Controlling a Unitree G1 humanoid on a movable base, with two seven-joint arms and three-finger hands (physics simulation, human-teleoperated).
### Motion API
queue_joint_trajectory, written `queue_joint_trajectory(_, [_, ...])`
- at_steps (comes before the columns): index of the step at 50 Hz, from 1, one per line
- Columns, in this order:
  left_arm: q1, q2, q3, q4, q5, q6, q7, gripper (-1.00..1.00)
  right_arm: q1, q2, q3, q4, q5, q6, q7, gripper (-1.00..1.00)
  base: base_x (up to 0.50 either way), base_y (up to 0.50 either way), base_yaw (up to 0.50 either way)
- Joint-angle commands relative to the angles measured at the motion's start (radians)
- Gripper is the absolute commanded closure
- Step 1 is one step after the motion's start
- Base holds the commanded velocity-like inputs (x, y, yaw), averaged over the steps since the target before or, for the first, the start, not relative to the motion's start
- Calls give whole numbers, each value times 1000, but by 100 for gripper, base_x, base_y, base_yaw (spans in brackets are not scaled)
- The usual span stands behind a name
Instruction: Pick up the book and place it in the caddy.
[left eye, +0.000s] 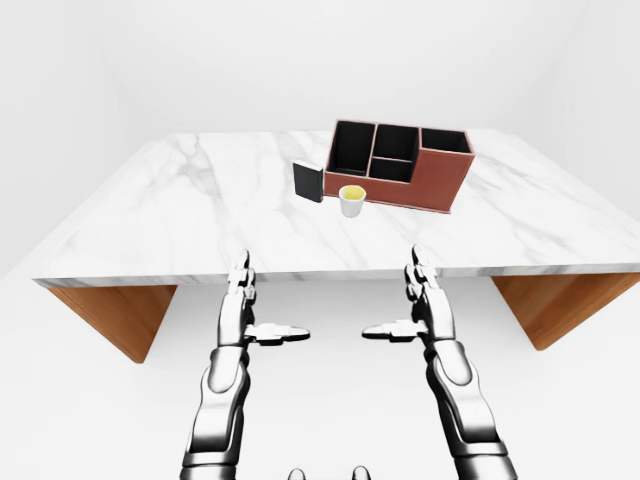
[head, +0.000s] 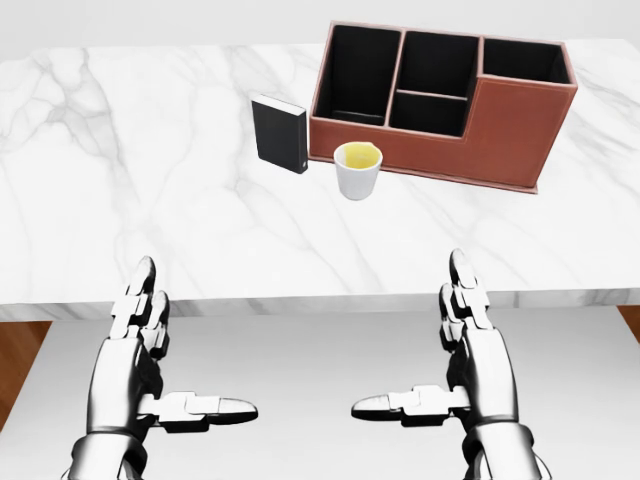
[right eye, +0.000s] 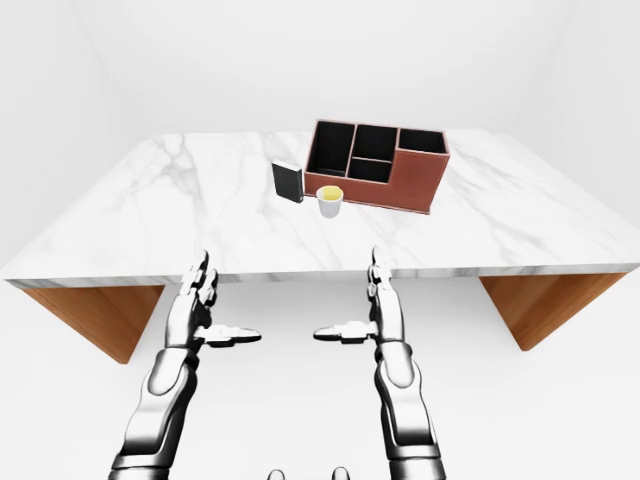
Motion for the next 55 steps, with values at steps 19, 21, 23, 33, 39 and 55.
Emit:
queue_joint_trajectory(19, [4,11,18,-37,-19,32,-48,-100,30,-15,-21,-45,-15,-6,53,-100,0,0,0])
queue_joint_trajectory(21, [0,12,20,-53,-20,49,-49,-100,26,-16,-20,-59,-22,10,55,-100,0,0,0])
queue_joint_trajectory(23, [-2,13,22,-76,-21,68,-49,-100,20,-18,-20,-66,-30,20,56,-100,0,0,0])
queue_joint_trajectory(33, [-31,21,35,-156,-36,92,-62,-100,9,-25,-21,-150,-19,92,103,-100,0,0,0])
queue_joint_trajectory(39, [-34,23,38,-185,-38,92,-63,-100,3,-26,-12,-216,-51,92,120,-100,0,0,0])
queue_joint_trajectory(55, [-49,32,51,-246,-38,92,-67,-100,-57,-41,-26,-308,-75,92,147,-100,0,0,0])
